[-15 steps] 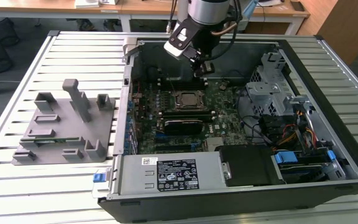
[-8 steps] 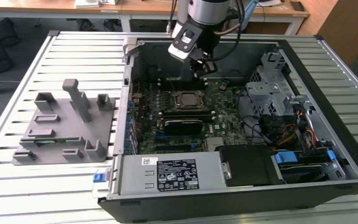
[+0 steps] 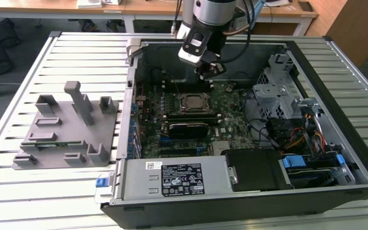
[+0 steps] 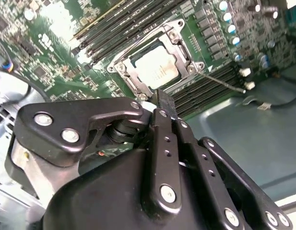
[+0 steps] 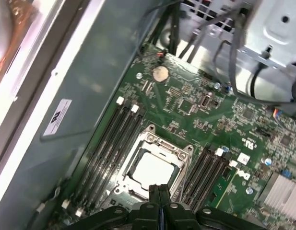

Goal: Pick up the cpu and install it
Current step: 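Install the first cpu locking lever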

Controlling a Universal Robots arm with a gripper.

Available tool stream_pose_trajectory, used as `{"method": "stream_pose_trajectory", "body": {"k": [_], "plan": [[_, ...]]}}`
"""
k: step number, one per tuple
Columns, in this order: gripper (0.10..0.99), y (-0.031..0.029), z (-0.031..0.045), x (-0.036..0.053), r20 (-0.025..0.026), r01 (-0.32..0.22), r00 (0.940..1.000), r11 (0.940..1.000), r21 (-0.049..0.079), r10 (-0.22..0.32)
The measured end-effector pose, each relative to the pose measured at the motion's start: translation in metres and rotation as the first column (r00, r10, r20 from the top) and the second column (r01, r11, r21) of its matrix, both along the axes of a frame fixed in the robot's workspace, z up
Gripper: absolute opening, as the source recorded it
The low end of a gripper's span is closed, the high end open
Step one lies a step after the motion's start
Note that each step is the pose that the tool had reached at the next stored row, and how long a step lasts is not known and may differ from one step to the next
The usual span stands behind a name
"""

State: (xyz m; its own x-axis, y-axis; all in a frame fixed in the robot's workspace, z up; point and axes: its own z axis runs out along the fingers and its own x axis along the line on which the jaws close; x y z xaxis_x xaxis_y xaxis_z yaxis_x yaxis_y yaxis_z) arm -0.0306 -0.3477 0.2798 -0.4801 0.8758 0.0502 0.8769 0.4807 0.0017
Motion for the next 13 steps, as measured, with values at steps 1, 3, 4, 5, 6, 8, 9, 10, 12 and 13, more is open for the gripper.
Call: {"method": "stream_pose_trajectory", "body": {"k": [1, 3, 4, 5, 6, 8, 9, 10, 12, 13], "plan": [[0.106, 0.0000, -0.0001, 0.0000, 0.0000, -0.018, 0.9998, 0.9998, 0.000, 0.018], [0.106, 0.0000, -0.0002, 0.0000, 0.0000, -0.055, 0.9985, 0.9985, 0.000, 0.055], [0.106, 0.0000, -0.0002, 0.0000, 0.0000, -0.074, 0.9973, 0.9973, 0.000, 0.074], [0.106, 0.0000, -0.0003, 0.0000, 0.0001, -0.091, 0.9958, 0.9958, 0.000, 0.091], [0.106, 0.0000, -0.0004, 0.0000, 0.0000, -0.109, 0.9940, 0.9940, 0.000, 0.109], [0.106, 0.0000, -0.0005, 0.0000, 0.0000, -0.145, 0.9894, 0.9894, 0.000, 0.145], [0.106, 0.0000, -0.0006, 0.0000, 0.0000, -0.163, 0.9867, 0.9867, 0.000, 0.163], [0.106, 0.0000, -0.0007, 0.0000, 0.0000, -0.182, 0.9833, 0.9833, 0.000, 0.182], [0.106, 0.0000, -0.0008, 0.0000, 0.0001, -0.217, 0.9761, 0.9761, 0.000, 0.217], [0.106, 0.0000, -0.0008, 0.0000, 0.0005, -0.234, 0.9723, 0.9723, 0.000, 0.234]]}}
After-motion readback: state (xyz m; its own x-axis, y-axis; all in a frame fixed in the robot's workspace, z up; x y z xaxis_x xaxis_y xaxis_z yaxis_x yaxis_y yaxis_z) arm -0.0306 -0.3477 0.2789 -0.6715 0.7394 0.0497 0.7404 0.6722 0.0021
